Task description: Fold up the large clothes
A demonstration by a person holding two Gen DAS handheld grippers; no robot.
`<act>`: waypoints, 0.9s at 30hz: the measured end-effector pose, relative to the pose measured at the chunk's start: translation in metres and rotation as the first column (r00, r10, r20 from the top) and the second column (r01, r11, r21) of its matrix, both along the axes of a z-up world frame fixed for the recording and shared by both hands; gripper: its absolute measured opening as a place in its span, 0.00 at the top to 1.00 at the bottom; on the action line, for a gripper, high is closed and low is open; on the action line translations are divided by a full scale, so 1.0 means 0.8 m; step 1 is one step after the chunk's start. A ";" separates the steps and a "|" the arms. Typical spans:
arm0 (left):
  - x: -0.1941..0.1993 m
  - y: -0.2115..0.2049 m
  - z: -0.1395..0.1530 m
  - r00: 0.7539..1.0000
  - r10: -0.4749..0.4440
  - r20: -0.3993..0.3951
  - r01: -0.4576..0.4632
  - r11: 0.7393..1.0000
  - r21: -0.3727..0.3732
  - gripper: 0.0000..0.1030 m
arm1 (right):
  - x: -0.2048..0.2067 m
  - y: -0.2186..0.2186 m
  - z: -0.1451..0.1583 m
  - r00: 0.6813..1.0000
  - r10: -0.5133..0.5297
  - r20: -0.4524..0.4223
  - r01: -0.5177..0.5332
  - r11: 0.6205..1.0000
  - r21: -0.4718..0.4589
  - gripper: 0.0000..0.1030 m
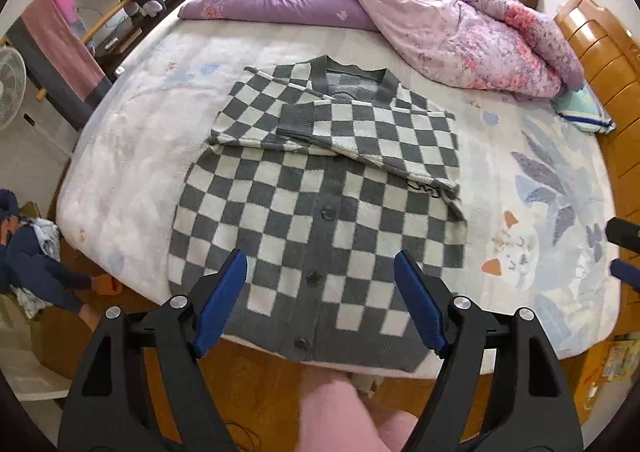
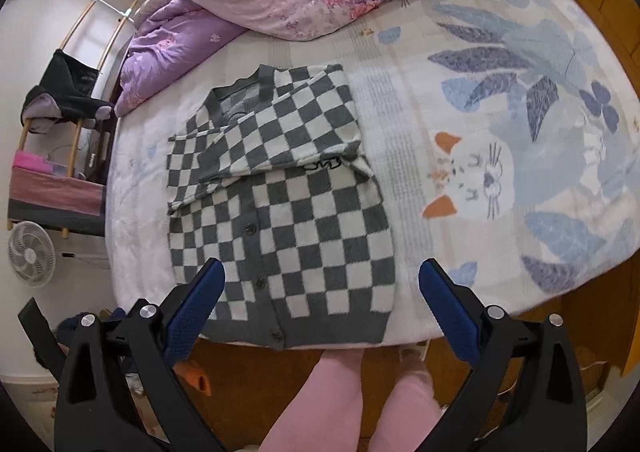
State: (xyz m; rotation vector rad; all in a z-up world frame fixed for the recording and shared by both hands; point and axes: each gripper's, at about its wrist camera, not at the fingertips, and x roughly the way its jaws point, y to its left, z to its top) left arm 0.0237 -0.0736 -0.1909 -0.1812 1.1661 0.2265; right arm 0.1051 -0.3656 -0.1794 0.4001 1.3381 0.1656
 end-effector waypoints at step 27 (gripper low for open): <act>0.153 0.229 -0.037 0.963 -0.263 -0.049 0.257 0.961 -0.101 0.20 | 0.030 0.089 -0.025 0.892 -0.448 -0.056 0.443 0.893 -0.085 0.08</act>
